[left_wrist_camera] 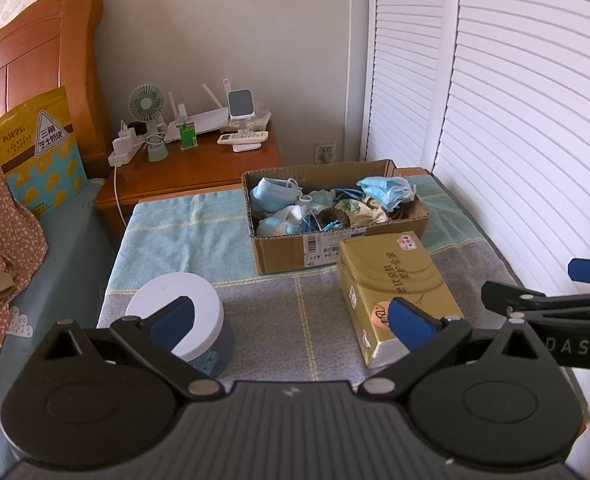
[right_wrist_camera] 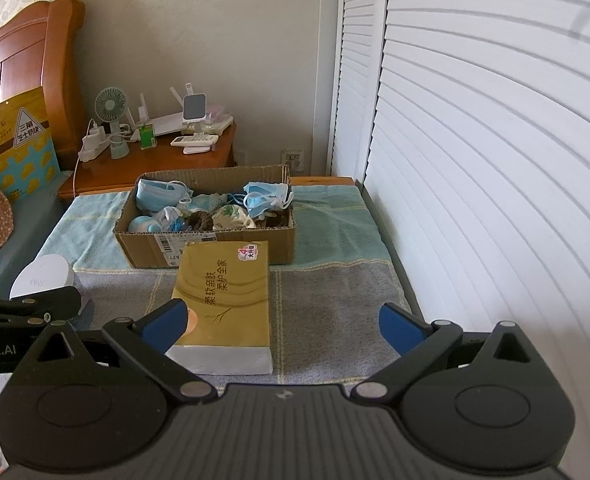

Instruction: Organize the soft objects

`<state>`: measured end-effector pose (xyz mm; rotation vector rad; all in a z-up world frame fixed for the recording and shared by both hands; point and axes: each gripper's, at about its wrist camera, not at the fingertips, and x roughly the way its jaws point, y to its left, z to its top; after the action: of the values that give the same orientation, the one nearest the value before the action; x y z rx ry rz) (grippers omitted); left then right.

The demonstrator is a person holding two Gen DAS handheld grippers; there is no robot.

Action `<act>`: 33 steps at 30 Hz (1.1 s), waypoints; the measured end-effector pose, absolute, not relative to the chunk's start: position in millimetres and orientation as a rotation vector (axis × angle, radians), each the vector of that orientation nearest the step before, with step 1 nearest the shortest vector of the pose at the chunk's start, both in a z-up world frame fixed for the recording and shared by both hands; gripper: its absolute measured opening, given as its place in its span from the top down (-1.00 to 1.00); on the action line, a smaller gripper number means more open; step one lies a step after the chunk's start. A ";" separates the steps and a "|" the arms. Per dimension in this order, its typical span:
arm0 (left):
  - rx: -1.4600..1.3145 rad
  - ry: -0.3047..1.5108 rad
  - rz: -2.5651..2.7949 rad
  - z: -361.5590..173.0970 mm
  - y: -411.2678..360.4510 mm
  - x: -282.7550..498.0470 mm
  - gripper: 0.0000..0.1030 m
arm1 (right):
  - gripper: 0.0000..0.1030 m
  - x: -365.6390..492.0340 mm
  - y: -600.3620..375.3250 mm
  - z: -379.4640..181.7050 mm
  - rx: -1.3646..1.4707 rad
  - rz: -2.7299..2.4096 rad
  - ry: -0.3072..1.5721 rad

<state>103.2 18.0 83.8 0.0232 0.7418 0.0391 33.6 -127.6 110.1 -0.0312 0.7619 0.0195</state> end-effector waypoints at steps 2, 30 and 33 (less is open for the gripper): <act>0.022 0.741 0.037 84.1 18.1 102.9 -0.99 | -1.00 33.6 -127.6 110.1 -0.032 0.019 0.762; 0.018 0.738 0.036 86.1 19.0 102.0 -0.99 | -1.00 33.2 -127.7 113.0 -0.035 0.014 0.757; 0.018 0.739 0.036 86.0 18.3 101.8 -0.99 | -1.00 33.0 -127.5 113.0 -0.035 0.014 0.757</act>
<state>101.8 18.3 86.0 0.0180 0.7391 0.0356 33.0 -127.5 113.0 -0.0348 0.7572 0.0135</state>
